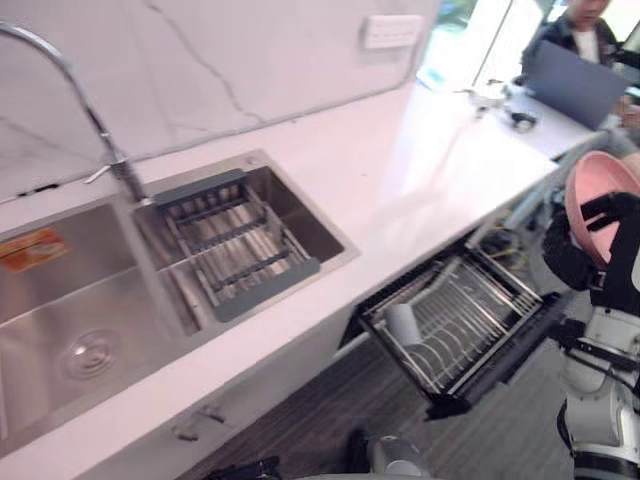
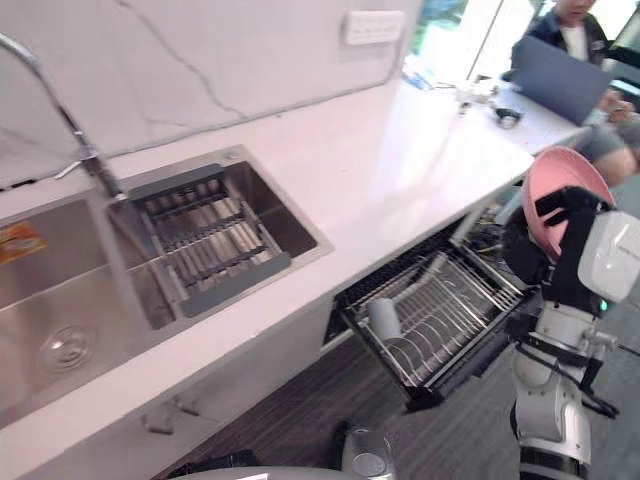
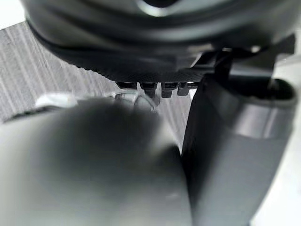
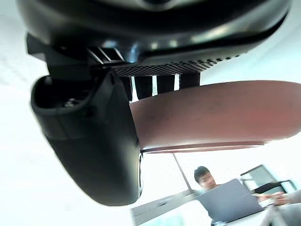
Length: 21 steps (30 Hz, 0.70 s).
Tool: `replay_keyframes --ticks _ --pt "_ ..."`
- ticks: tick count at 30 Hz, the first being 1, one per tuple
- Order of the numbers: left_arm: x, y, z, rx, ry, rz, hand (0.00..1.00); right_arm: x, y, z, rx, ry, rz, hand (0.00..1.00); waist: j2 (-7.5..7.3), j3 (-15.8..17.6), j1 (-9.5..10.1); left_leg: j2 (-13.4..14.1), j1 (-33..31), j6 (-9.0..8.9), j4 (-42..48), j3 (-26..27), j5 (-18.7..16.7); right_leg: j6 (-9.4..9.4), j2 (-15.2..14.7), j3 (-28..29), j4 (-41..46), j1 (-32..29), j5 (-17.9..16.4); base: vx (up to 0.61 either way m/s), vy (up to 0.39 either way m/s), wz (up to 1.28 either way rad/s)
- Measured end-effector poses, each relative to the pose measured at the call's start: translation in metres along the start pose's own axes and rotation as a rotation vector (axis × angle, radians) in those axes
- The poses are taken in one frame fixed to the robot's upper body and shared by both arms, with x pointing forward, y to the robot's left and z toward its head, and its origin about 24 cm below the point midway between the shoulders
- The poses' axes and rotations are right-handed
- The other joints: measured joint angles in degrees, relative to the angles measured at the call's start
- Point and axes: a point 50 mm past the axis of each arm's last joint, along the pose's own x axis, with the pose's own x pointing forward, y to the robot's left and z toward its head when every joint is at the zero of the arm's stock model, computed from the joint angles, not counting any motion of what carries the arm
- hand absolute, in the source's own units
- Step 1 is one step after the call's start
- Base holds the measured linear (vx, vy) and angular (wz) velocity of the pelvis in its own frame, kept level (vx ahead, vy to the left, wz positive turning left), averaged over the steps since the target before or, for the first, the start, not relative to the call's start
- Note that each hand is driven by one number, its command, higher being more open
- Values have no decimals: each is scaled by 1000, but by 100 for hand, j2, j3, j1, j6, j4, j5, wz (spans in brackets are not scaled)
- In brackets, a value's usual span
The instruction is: Walk over to the sink, pick up the cup, carry it to the dishwasher, place the cup inside the dishwasher, then close the dishwasher door
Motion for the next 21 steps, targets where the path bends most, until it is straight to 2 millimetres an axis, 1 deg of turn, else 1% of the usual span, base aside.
replay_keyframes --ticks 1,2,4,5,6,7,9,11,12,14,17,19,20,21 --pt "0 0 5 -3 -11 3 100 0 1 -2 -2 5 -4 0 -19 -15 23 27 -123 -44 144 -58 -34 6 122 12 -263 -15 9 42 -271 -97" --pt "1 -3 8 -21 -23 1 100 -3 15 -4 9 27 26 0 -26 -19 238 62 -224 -155 189 -165 17 -20 495 8 -1295 299 34 5 -218 -92" --pt "1 0 7 -34 -20 10 100 -12 27 -5 17 46 85 0 -91 -47 231 14 -232 -262 193 -52 37 15 613 83 -2108 593 54 -21 -222 -62" --pt "1 -1 6 -59 -21 7 100 -20 35 -6 25 68 128 0 -97 -44 234 -56 -238 -294 194 -3 37 123 630 137 -2486 703 80 -43 -171 -32" --pt "1 -3 5 -71 -21 5 100 -25 39 -7 27 84 151 0 -47 -40 235 -84 -244 -311 174 -14 48 137 651 150 -2555 701 111 -60 -88 -27" --pt "2 -5 2 -83 -15 0 100 -33 44 -11 27 115 185 0 -17 -26 233 -137 -220 -338 83 -108 76 138 659 170 -2549 683 112 -67 -24 -11" --pt "2 -8 -6 -109 -2 -10 100 -55 50 -19 14 189 266 0 102 -76 249 -212 -171 -349 -84 -289 149 140 664 164 -2547 692 108 -61 13 0" --pt "2 -8 -7 -111 -6 -11 100 -62 51 -20 13 200 304 0 125 -75 247 -263 -174 -348 -151 -400 174 149 643 131 -2546 692 110 -43 37 10" --pt "2 -8 -7 -110 -10 -11 100 -65 53 -20 16 200 333 0 167 -86 248 -303 -173 -314 -213 -477 221 165 618 88 -2547 698 113 -46 52 21" --pt "2 -8 -6 -110 -18 -12 100 -68 57 -17 25 192 360 0 187 -46 247 -381 -197 -272 -316 -680 276 198 569 -6 -2551 707 125 -41 66 30" --pt "3 -13 -2 -105 -35 -27 100 -72 71 -14 26 209 413 0 295 51 266 -511 -334 -178 -345 -979 346 268 450 -269 -2572 718 155 -34 77 51" --pt "3 -23 3 -99 -57 -68 100 -70 82 -18 12 243 437 0 490 207 387 -630 -490 -75 -345 -1250 415 329 368 -469 -2571 725 193 -18 69 53" --pt "3 -25 4 -94 -60 -80 100 -67 86 -19 7 249 440 0 546 258 397 -658 -542 -49 -343 -1316 434 344 342 -534 -2570 721 205 -33 73 57" --pt "3 -31 9 -102 -76 -105 100 -57 94 -18 2 258 441 0 645 395 434 -706 -639 14 -333 -1437 480 356 296 -634 -2567 698 230 -62 75 51"
